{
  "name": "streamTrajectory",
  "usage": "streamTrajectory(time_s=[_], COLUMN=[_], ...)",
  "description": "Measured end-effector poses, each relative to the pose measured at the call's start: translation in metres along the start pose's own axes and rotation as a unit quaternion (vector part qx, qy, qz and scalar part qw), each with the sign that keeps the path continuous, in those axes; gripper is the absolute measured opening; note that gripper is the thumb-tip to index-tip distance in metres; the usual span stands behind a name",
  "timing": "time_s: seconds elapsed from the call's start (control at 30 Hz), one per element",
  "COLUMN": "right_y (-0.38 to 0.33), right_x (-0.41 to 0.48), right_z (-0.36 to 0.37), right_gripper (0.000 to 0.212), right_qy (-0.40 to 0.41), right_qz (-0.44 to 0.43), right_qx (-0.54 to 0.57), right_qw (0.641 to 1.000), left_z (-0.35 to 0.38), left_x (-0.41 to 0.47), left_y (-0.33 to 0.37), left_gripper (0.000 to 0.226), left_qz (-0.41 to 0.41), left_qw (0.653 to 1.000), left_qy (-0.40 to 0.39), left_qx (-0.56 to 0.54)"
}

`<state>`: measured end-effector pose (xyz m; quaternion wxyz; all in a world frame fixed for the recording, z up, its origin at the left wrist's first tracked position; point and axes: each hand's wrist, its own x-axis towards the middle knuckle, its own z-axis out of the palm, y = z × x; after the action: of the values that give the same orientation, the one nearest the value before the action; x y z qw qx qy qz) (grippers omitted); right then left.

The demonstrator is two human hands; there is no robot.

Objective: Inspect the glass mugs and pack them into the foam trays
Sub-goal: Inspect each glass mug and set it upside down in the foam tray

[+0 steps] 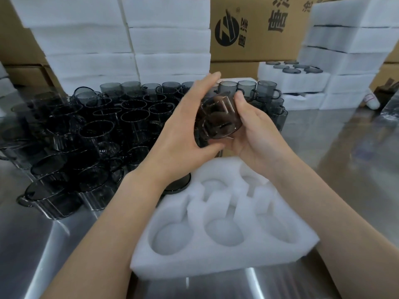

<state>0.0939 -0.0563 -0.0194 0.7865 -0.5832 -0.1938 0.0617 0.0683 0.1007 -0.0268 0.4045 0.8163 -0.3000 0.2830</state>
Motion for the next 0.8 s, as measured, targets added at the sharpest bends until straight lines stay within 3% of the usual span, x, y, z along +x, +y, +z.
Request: streamTrajectory(time_s=[0.23, 0.4, 0.67, 0.8], right_y=[0.002, 0.004, -0.002, -0.001], right_x=[-0.003, -0.002, 0.001, 0.001], right_z=[0.005, 0.007, 0.0, -0.003], right_gripper=[0.038, 0.054, 0.05, 0.047], right_qy=[-0.022, -0.059, -0.057, -0.048], right_qz=[-0.036, 0.038, 0.088, 0.066], right_qx=[0.001, 0.008, 0.098, 0.114], right_qw=[0.999, 0.997, 0.99, 0.99], left_z=[0.003, 0.001, 0.0, -0.001], left_x=[0.001, -0.002, -0.003, -0.002], left_y=[0.002, 0.009, 0.012, 0.009], left_gripper=[0.08, 0.07, 0.073, 0.075], left_qz=[-0.017, 0.008, -0.013, -0.013], left_qw=[0.993, 0.995, 1.0, 1.0], left_qy=[0.035, 0.061, 0.017, 0.014], left_qx=[0.111, 0.077, 0.008, -0.002])
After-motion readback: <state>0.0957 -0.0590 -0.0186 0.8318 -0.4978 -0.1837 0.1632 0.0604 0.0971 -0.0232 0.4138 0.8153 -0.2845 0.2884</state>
